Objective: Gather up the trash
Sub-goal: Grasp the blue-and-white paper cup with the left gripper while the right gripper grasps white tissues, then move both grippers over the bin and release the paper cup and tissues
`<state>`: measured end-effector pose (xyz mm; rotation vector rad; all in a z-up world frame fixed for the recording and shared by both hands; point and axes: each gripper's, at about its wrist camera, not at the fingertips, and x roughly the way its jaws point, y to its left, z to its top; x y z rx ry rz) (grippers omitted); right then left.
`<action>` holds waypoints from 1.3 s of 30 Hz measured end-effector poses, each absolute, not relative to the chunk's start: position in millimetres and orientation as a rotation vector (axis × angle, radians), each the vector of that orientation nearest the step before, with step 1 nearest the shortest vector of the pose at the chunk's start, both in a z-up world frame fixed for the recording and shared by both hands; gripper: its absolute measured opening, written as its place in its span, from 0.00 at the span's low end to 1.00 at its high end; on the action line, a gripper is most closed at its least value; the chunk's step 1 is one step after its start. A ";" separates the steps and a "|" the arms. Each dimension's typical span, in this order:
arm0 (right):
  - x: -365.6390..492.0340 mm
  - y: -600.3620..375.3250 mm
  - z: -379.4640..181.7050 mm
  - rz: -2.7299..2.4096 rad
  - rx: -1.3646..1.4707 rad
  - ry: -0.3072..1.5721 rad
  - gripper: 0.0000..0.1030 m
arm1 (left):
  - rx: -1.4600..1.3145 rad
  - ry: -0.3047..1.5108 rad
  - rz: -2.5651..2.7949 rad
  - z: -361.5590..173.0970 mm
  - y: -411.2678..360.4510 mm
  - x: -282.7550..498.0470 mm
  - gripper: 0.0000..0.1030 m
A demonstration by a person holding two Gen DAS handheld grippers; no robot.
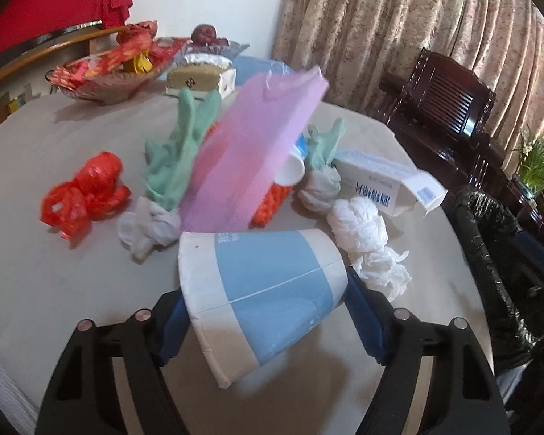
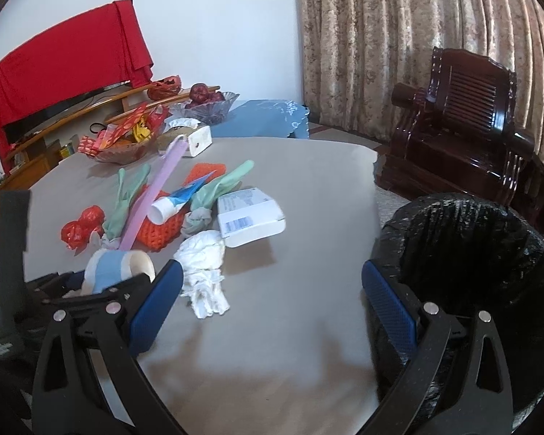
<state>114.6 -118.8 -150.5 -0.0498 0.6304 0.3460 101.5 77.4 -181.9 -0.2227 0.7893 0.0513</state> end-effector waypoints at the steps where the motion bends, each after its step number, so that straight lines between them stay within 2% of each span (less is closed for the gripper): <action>1: 114.8 -116.4 -151.3 0.351 -0.050 0.632 0.93 | -0.211 0.774 0.051 -176.6 80.2 97.2 0.73; 7: 120.5 -86.6 -162.3 0.397 -0.048 0.653 0.90 | -0.158 0.698 0.088 -156.8 96.2 82.6 0.73; 15: 137.2 -53.4 -181.9 0.408 -0.054 0.710 0.72 | -0.155 0.679 0.137 -159.0 119.3 81.2 0.73; 19: 145.1 -43.0 -188.8 0.414 -0.079 0.730 0.67 | -0.152 0.678 0.148 -162.5 126.4 82.4 0.73; 22: 148.9 -37.5 -194.6 0.418 -0.092 0.755 0.60 | -0.151 0.682 0.155 -166.0 129.6 82.7 0.73; 25: 151.9 -33.6 -199.8 0.436 -0.101 0.790 0.46 | -0.157 0.689 0.157 -168.6 132.6 83.1 0.73; 26: 152.7 -32.4 -201.6 0.447 -0.106 0.804 0.36 | -0.156 0.692 0.157 -169.3 132.9 83.4 0.73; 27: 152.5 -31.7 -202.9 0.453 -0.112 0.812 0.31 | -0.156 0.694 0.157 -169.5 133.4 83.7 0.73; 29: 150.8 -32.8 -201.8 0.464 -0.112 0.810 0.27 | -0.162 0.694 0.156 -168.3 133.7 83.5 0.73; 39: 126.5 -55.3 -157.7 0.506 -0.062 0.745 0.25 | -0.149 0.660 0.135 -136.4 119.9 85.7 0.74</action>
